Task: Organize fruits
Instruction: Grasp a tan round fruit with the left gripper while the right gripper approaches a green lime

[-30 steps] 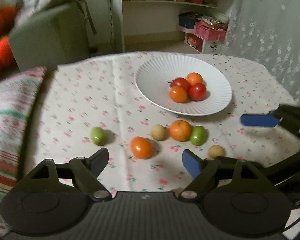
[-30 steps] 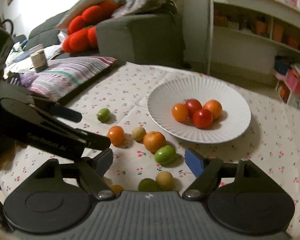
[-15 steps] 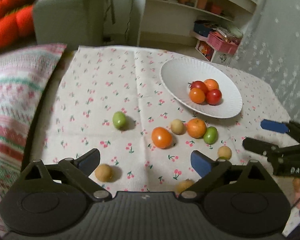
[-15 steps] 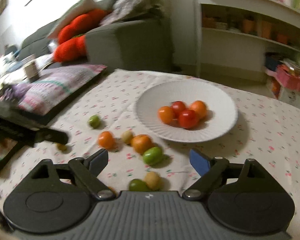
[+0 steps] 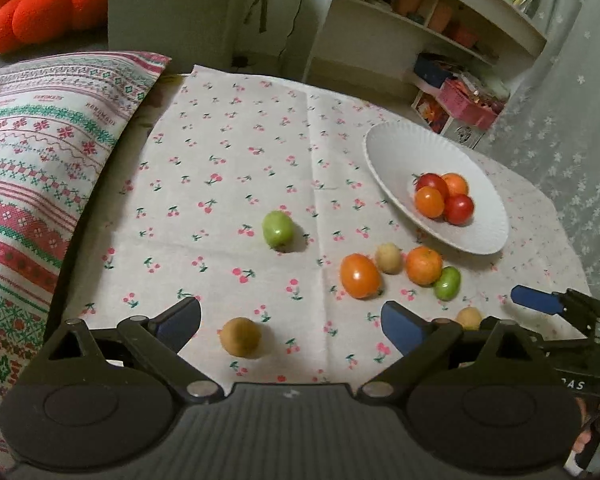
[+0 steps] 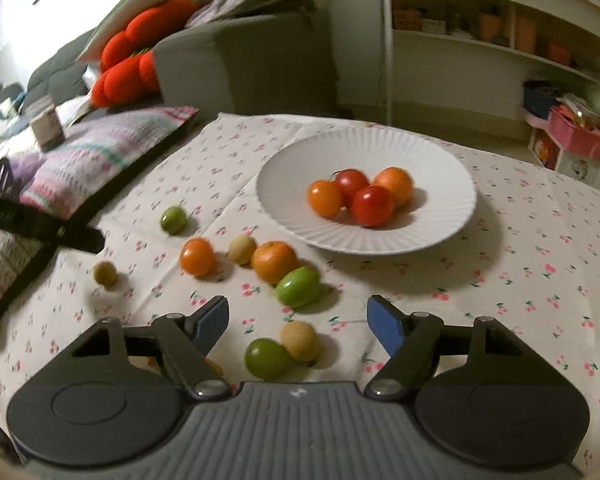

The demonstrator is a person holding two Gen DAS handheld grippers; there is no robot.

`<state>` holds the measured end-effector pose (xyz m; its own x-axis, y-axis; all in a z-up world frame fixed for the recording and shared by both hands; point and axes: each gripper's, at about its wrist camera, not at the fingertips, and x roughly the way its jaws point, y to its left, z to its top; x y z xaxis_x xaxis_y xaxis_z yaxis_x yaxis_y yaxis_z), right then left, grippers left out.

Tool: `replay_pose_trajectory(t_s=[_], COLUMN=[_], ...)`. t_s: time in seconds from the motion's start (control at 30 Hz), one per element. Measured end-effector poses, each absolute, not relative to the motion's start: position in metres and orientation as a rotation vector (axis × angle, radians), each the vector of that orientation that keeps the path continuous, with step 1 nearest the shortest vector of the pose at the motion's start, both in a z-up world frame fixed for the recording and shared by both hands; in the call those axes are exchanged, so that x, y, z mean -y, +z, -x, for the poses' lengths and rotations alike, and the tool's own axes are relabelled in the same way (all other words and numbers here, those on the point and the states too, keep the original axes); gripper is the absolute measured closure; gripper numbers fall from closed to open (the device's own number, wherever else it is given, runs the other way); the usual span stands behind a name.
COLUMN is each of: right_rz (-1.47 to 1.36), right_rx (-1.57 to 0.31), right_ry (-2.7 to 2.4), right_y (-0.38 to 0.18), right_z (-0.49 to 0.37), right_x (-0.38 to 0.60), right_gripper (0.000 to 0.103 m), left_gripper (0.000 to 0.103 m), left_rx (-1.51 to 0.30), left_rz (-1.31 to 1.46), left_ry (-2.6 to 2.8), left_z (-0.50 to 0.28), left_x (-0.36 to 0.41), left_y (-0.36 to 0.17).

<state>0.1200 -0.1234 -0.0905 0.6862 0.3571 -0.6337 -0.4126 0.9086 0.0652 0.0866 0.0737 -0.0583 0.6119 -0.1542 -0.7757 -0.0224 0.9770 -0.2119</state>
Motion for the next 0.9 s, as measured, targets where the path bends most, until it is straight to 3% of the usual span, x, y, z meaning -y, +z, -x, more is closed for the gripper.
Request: replay_pose_trajectory(t_s=[0.27,0.47,0.67,0.8,0.9], right_rz=[0.069,0.079,0.134,0.146,0.149], right_rx=[-0.746,-0.765,-0.751,-0.742,-0.739], right_ry=[0.404,0.415,0.461,0.466,0.459], right_y=[-0.101,-0.106,-0.106,-0.104,-0.103], right_z=[-0.130,-0.129,-0.123,-0.122,-0.123], right_x=[0.125,0.124,0.115,0.113,0.114], right_gripper=[0.040,0.048,0.055,0.056,0.058], left_gripper=[0.041,0.050,0.069,0.075,0.089], left_rx=[-0.979,-1.004,-1.009,-1.009,-1.007], left_rz=[0.136,0.117,0.102,0.115,0.125], left_ry=[-0.066,-0.062,-0.060,-0.059,-0.047], left_z=[-0.092,-0.094,-0.096,-0.096,-0.097], left_x=[-0.070,-0.068,-0.066,-0.068,-0.070], left_y=[-0.083,-0.094,-0.099,-0.099,-0.099])
